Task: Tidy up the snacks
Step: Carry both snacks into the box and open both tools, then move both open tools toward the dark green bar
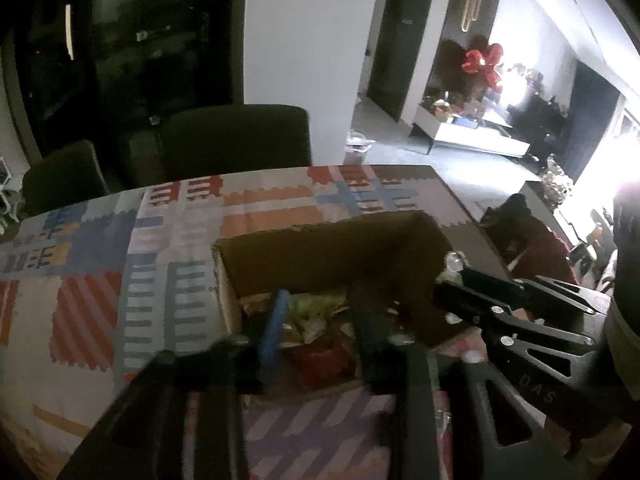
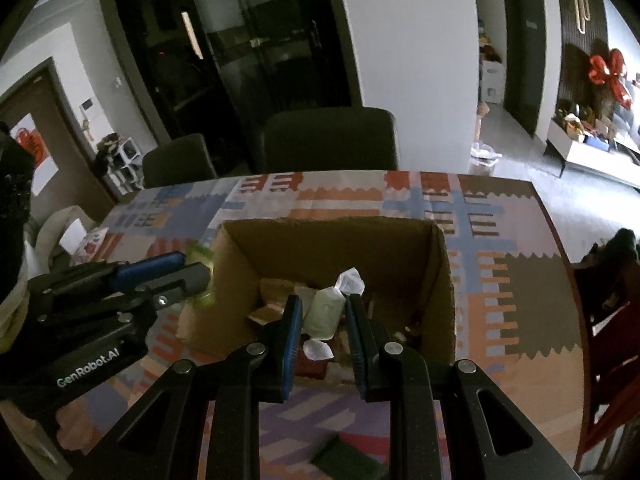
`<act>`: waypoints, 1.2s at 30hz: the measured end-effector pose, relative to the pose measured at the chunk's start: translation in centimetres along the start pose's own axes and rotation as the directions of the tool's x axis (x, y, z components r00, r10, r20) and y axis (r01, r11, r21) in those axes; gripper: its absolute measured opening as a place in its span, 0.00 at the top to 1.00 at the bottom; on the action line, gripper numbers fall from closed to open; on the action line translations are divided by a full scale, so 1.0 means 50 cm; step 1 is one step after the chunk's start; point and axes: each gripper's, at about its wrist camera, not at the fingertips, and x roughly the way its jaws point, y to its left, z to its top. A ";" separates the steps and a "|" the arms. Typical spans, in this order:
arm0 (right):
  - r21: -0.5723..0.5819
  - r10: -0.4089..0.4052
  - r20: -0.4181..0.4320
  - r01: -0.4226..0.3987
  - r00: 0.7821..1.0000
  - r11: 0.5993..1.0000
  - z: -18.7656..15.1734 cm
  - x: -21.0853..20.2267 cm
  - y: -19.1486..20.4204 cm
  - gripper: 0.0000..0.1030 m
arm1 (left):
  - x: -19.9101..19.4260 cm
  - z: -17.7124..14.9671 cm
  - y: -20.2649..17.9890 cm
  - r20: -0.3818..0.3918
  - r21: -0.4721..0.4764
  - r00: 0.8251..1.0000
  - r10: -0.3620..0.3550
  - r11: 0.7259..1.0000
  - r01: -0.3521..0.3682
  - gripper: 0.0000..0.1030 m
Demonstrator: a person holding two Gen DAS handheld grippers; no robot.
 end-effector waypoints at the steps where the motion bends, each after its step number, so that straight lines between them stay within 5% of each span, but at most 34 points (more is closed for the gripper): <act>1: 0.006 -0.007 -0.003 0.007 1.000 1.000 0.000 0.003 -0.002 0.64 | -0.002 -0.001 0.003 0.008 -0.008 1.000 0.016 1.000 -0.015 0.50; 3: 0.019 -0.029 0.004 0.029 1.000 0.999 -0.002 0.002 -0.008 0.51 | -0.005 -0.002 0.008 0.015 -0.011 0.999 0.041 0.999 -0.041 0.45; 23: 0.020 -0.055 0.028 0.054 0.998 0.998 -0.102 -0.097 -0.045 0.51 | -0.064 -0.090 -0.092 0.030 0.109 0.999 -0.037 0.993 0.034 0.41; 36: 0.047 -0.117 -0.030 0.119 0.993 0.992 -0.214 -0.105 -0.087 0.51 | -0.012 -0.194 -0.151 -0.065 0.205 0.992 -0.109 0.971 0.120 0.41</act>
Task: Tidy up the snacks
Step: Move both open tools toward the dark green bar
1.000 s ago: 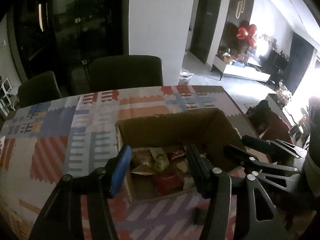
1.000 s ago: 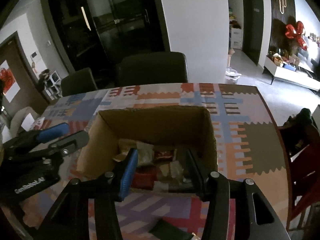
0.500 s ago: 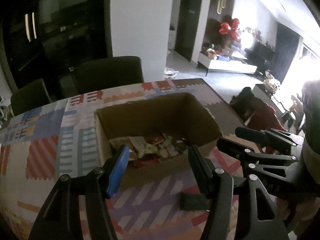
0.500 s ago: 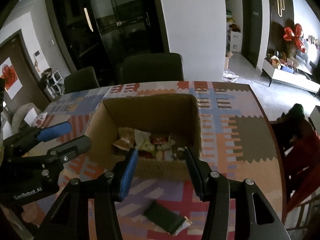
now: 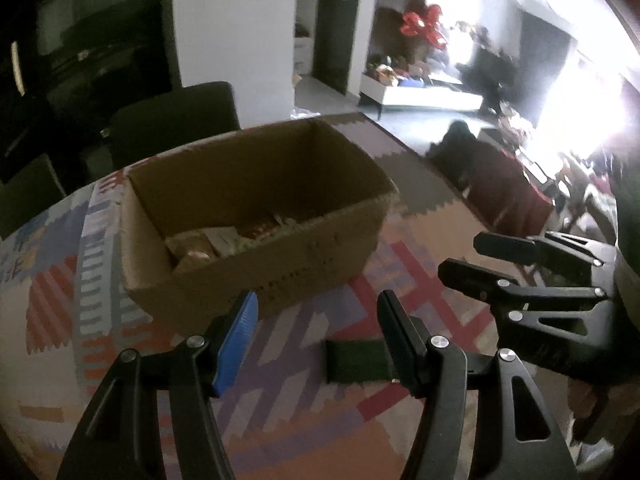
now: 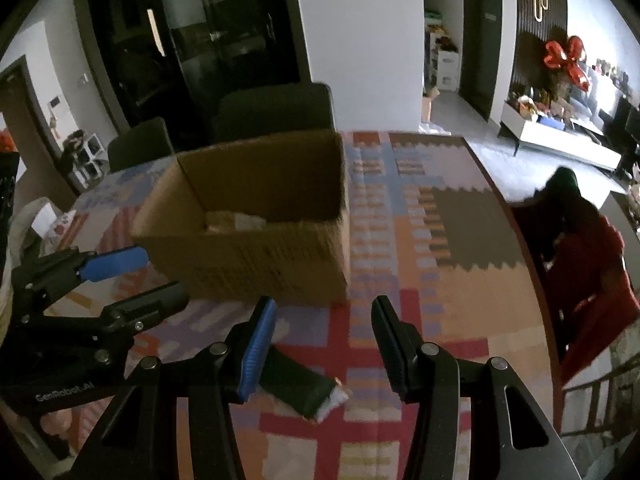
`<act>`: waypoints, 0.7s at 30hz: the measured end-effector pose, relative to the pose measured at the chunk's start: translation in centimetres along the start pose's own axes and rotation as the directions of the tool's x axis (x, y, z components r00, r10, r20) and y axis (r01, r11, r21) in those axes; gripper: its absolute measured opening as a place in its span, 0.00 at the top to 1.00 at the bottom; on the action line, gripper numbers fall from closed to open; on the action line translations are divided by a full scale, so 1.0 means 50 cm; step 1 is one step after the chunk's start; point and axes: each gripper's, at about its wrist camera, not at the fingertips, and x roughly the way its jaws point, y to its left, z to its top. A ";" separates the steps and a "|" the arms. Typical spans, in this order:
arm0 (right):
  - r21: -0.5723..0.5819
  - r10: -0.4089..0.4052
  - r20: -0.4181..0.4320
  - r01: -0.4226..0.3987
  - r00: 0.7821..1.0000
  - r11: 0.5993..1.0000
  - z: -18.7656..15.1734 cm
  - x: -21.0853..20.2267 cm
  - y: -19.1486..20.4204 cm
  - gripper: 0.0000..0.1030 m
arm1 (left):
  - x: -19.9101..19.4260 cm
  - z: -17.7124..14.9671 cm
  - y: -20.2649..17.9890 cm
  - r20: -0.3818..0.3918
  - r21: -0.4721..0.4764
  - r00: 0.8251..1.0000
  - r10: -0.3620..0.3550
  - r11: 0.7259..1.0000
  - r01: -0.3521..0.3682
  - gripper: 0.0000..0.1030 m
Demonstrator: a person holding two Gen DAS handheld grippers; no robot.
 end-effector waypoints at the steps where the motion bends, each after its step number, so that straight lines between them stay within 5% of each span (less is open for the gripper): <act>1: 0.008 -0.003 -0.005 0.003 1.000 1.000 -0.009 0.002 -0.003 0.51 | 0.004 -0.006 -0.006 -0.004 0.017 1.000 -0.001 1.000 0.001 0.41; 12: 0.132 -0.029 -0.088 0.041 0.996 0.990 -0.102 0.038 -0.016 0.51 | 0.059 -0.060 -0.036 -0.066 0.195 0.996 -0.066 0.978 0.077 0.39; 21: 0.238 -0.079 -0.123 0.107 0.989 0.965 -0.171 0.054 -0.006 0.51 | 0.087 -0.108 -0.069 -0.076 0.464 0.992 -0.105 0.876 0.128 0.34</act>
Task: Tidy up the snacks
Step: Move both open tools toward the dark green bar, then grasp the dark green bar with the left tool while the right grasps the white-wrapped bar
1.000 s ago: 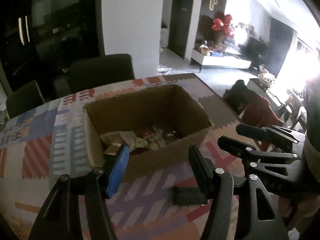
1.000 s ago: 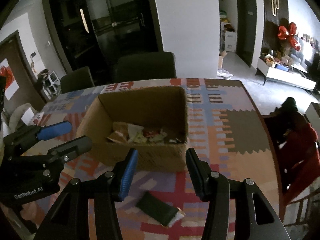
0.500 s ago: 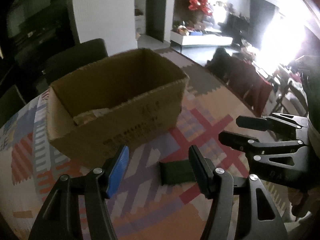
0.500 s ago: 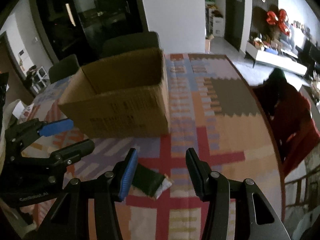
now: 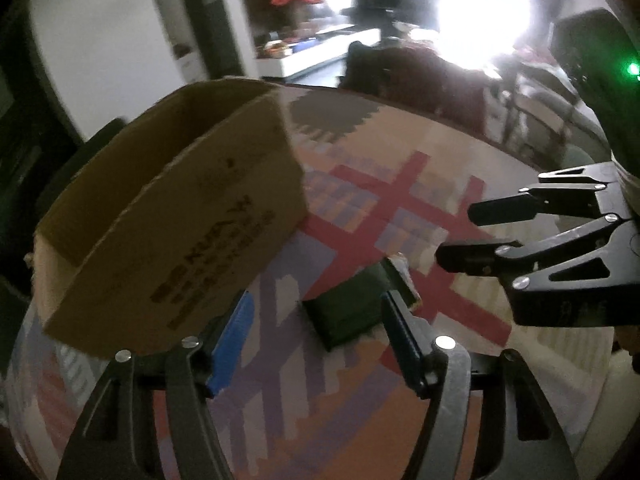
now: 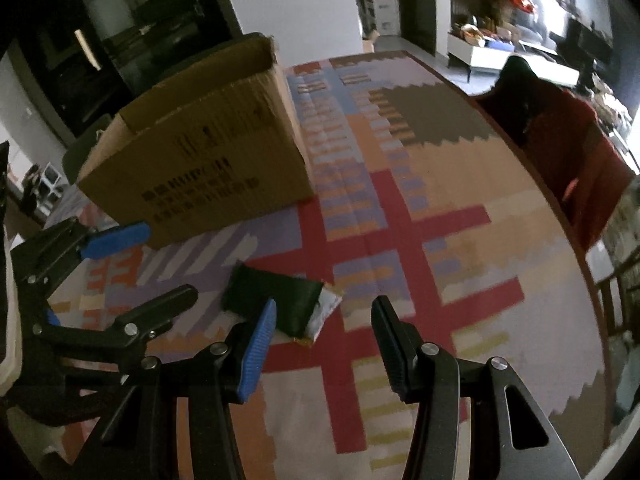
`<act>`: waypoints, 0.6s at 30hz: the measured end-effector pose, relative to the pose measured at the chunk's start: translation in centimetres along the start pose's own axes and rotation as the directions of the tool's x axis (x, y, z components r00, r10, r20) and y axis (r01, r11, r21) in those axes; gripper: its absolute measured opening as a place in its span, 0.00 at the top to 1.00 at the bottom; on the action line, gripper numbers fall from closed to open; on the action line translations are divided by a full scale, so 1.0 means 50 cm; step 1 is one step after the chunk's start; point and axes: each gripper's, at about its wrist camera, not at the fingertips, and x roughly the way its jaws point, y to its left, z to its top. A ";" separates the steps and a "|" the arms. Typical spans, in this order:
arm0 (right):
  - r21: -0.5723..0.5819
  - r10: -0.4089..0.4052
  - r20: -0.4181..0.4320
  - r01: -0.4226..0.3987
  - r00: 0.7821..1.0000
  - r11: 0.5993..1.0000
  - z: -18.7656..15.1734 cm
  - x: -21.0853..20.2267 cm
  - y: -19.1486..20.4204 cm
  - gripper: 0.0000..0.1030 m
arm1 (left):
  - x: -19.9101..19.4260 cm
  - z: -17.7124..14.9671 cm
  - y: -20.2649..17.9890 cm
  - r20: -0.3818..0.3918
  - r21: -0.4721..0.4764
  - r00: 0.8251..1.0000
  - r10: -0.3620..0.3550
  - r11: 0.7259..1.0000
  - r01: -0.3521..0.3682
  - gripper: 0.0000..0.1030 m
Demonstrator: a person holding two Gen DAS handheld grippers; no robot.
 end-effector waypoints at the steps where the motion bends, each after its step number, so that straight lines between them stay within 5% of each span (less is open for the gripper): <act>1: 0.014 0.000 -0.003 0.000 1.000 1.000 -0.008 0.002 0.000 0.51 | 0.004 0.000 -0.004 0.003 0.023 1.000 -0.010 1.000 0.010 0.33; 11: 0.085 0.019 -0.125 -0.009 0.992 0.996 -0.051 0.064 -0.017 0.51 | 0.085 0.011 -0.044 -0.134 0.255 0.973 -0.187 0.942 0.216 0.23; 18: 0.142 0.008 -0.184 0.018 0.983 0.990 -0.061 0.100 -0.029 0.51 | 0.134 0.018 -0.046 -0.222 0.351 0.957 -0.186 0.900 0.257 0.23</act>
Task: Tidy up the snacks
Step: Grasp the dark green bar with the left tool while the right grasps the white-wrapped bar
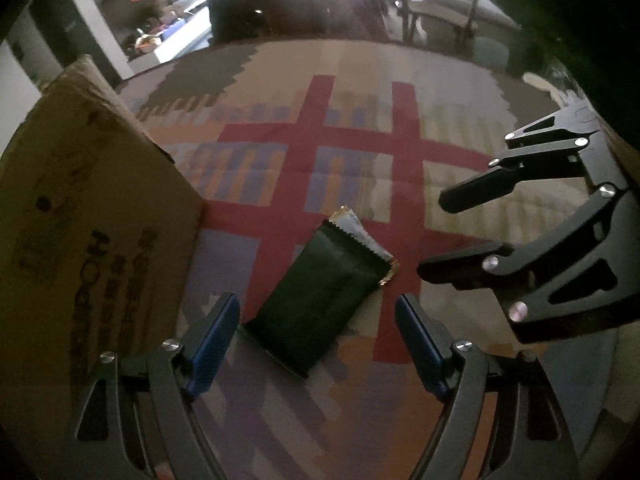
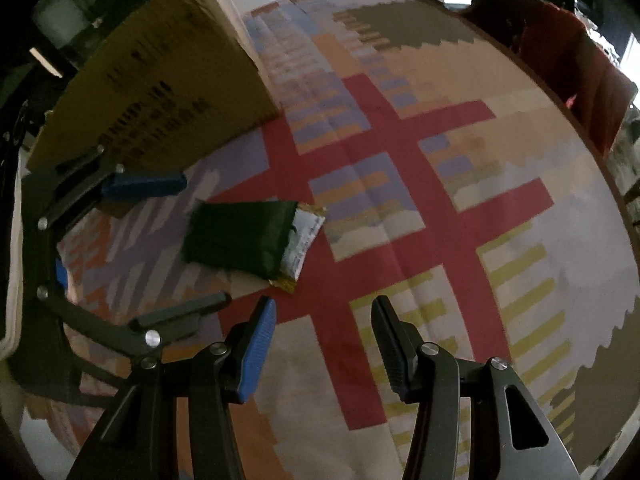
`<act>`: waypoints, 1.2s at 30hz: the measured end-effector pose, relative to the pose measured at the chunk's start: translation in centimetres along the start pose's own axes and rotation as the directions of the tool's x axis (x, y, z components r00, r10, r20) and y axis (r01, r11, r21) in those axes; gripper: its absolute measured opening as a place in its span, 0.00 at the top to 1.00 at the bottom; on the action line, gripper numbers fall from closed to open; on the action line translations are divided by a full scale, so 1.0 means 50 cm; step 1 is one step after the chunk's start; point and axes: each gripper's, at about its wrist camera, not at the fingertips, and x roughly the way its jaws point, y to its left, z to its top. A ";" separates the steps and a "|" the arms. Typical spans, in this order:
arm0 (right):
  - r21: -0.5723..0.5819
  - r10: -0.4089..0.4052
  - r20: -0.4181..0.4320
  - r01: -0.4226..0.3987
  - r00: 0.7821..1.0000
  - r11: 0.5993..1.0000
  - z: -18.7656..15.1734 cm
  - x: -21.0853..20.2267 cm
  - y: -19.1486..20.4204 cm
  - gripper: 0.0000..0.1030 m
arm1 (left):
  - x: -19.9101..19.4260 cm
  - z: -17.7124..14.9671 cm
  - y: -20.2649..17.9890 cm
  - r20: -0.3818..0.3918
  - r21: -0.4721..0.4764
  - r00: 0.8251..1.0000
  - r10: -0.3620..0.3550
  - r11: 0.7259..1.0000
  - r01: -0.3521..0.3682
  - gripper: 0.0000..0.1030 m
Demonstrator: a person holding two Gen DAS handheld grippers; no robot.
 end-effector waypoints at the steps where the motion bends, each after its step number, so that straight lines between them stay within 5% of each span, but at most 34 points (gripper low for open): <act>1: 0.005 -0.002 -0.004 0.002 1.000 1.000 -0.001 0.003 0.001 0.51 | 0.005 0.001 -0.001 -0.007 0.021 1.000 -0.001 1.000 0.001 0.23; 6: 0.024 -0.007 -0.021 0.007 1.000 1.000 -0.002 0.020 0.004 0.51 | 0.035 0.007 0.008 -0.054 0.089 0.999 -0.004 0.996 0.008 0.23; 15: 0.055 -0.006 -0.032 0.007 0.999 0.998 0.006 0.033 0.008 0.51 | 0.074 0.025 0.032 -0.086 0.073 0.994 -0.064 0.995 0.070 0.23; 23: 0.051 -0.008 -0.031 0.010 0.999 0.999 0.007 0.034 0.009 0.51 | 0.063 0.006 0.049 -0.051 -0.014 0.990 -0.133 0.991 0.132 0.52; 27: 0.045 -0.001 -0.025 0.002 1.000 0.999 0.004 0.032 0.007 0.51 | 0.051 -0.009 0.055 -0.027 -0.119 0.988 -0.155 0.981 0.151 0.54; 32: 0.041 -0.003 -0.005 0.003 1.000 0.999 0.001 0.023 0.004 0.51 | 0.032 -0.037 0.044 -0.011 -0.228 0.999 -0.042 0.973 0.039 0.54; 36: 0.067 0.004 0.027 -0.005 1.000 0.998 0.004 0.009 -0.003 0.51 | 0.004 -0.044 0.050 0.015 -0.373 0.999 0.038 0.927 -0.030 0.54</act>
